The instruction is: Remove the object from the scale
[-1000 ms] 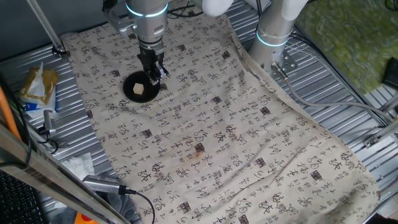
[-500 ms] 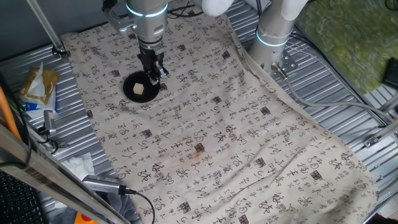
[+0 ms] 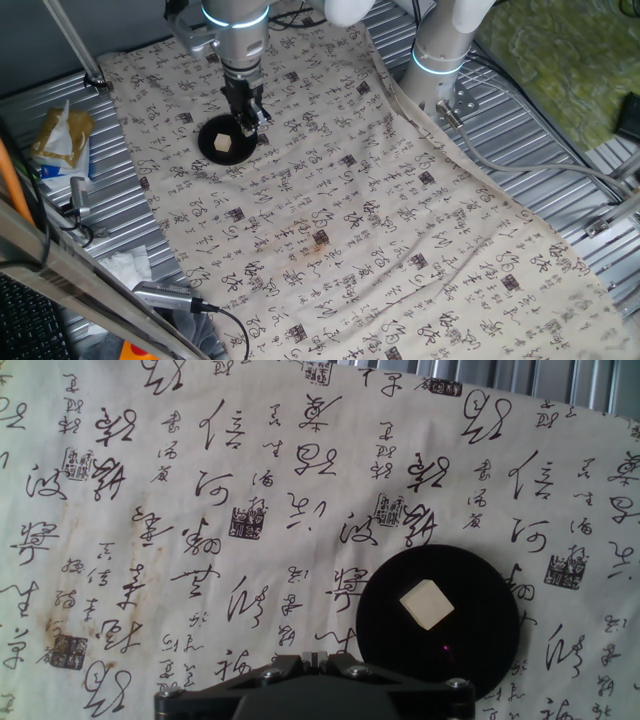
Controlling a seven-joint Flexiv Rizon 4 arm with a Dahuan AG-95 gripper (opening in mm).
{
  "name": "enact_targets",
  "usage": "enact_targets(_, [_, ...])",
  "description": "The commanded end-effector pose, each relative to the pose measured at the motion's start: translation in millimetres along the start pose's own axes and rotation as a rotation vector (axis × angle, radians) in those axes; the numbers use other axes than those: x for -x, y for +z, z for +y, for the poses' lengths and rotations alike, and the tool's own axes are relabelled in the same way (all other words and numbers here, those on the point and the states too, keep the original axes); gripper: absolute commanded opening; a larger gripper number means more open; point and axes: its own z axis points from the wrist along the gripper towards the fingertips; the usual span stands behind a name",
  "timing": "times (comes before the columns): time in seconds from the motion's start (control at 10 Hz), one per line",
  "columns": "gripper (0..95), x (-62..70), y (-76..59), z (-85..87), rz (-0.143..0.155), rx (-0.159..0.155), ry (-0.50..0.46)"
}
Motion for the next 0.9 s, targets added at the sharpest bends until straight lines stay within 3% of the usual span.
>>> enact_targets(0.1, [0.0,-0.4,-0.2,0.1,0.002,0.001,-0.002])
enact_targets(0.9, [0.0,-0.4,-0.3,0.2,0.000,0.002,-0.016])
